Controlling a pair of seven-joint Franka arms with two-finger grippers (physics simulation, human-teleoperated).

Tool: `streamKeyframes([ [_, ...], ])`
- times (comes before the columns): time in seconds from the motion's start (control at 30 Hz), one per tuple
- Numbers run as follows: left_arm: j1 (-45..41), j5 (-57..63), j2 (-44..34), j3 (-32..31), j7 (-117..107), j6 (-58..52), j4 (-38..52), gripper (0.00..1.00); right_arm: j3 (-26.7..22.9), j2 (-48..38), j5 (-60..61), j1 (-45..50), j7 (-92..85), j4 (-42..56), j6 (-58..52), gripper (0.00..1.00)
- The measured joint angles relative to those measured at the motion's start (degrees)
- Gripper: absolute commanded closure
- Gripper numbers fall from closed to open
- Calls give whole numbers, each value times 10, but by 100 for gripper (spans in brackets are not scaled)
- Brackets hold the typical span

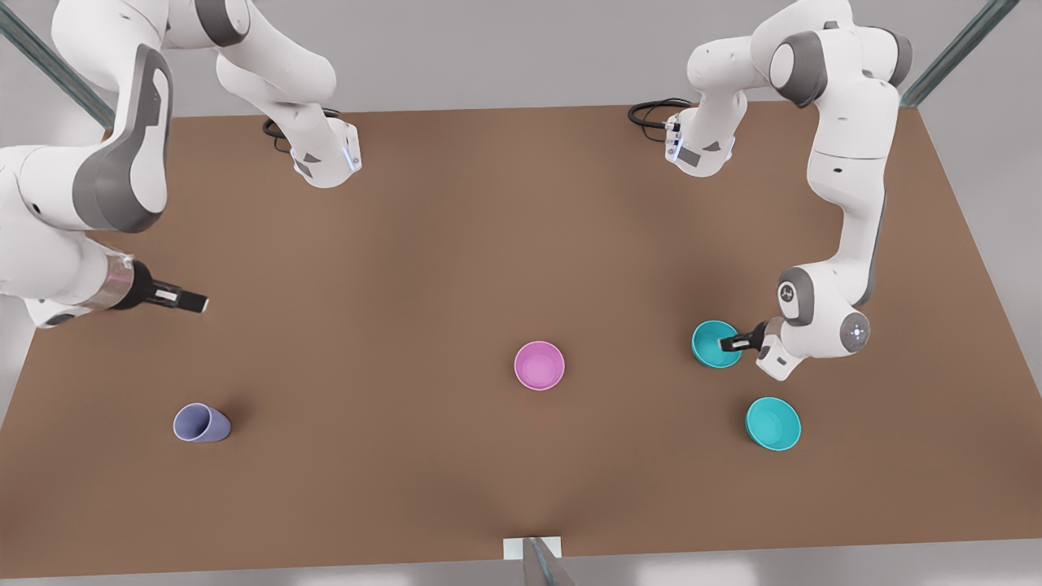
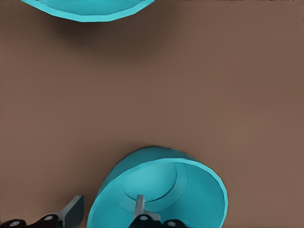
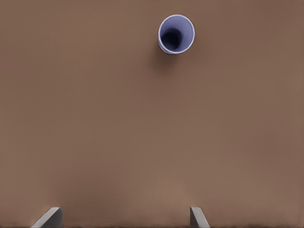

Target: Stack the blue bowl on the pink bowl

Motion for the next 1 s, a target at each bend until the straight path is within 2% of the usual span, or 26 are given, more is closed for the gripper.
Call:
streamKeyframes([
  [0.13,0,0,-3,0,1,8,0,79,0,12,-32,1,-33,4,-28,0],
  [0.27,-30,3,-55,0,-5,2,3,79,-1,20,-32,0,-59,6,-42,0],
  [0.4,-184,7,-91,0,-55,-4,40,79,-1,21,-32,0,-79,8,-49,0],
  [0.47,-250,23,-67,-1,-96,-16,105,79,-1,23,-31,0,-87,8,-51,0],
  [0.53,-303,47,-2,-1,-140,-58,230,79,-1,24,-31,0,-95,8,-52,0],
  [0.6,-337,63,35,-1,-182,-91,290,79,-1,25,-31,0,-101,8,-53,0],
  [0.7,-346,76,72,0,-238,-127,339,79,-1,25,-31,0,-110,8,-54,0],
  [0.87,-346,80,111,-2,-313,-160,355,79,-1,29,-28,0,-121,8,-55,0],
  [1.0,-347,80,152,-3,-363,-173,412,79,-1,30,-27,1,-127,8,-55,0],
])
